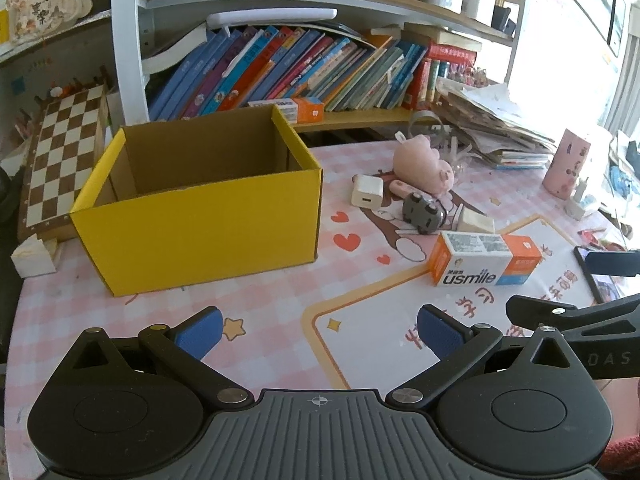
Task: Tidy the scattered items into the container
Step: 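Move the right tool to the usmile toothpaste box and close on it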
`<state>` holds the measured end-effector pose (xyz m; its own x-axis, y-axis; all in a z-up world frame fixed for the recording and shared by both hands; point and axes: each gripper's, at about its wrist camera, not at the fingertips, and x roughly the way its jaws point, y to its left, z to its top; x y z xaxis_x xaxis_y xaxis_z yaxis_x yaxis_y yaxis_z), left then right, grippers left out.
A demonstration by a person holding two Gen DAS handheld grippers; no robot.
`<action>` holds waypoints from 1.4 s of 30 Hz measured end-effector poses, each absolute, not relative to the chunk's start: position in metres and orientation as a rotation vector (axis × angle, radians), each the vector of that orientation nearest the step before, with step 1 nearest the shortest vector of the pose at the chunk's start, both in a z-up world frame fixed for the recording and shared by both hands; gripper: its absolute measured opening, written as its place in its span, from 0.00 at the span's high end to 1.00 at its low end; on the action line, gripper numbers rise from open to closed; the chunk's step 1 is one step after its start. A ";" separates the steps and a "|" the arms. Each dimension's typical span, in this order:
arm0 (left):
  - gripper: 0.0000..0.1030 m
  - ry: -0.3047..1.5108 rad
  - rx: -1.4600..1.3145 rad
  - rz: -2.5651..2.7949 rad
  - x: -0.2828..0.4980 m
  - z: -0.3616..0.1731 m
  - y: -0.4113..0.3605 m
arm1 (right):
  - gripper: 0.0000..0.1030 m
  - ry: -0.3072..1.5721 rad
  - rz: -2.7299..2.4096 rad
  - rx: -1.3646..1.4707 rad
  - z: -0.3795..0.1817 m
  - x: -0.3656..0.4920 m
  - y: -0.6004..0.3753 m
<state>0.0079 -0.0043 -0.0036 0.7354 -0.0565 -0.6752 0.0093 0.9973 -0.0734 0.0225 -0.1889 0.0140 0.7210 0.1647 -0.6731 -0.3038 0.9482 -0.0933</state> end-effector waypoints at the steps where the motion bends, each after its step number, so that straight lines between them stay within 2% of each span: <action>1: 0.00 0.741 -0.067 -0.033 0.009 -0.003 -0.006 | 0.00 0.721 0.266 -0.203 0.014 0.025 -0.190; 25: 0.00 0.744 -0.180 0.169 0.057 -0.009 -0.060 | 0.00 0.672 0.519 -0.210 0.009 0.120 -0.262; 34: 0.00 0.802 -0.181 0.204 0.074 -0.019 -0.088 | 0.00 0.804 0.637 -0.218 -0.013 0.157 -0.285; 42: 0.00 0.814 -0.171 0.147 0.087 -0.021 -0.109 | 0.04 0.799 0.706 -0.310 -0.026 0.169 -0.295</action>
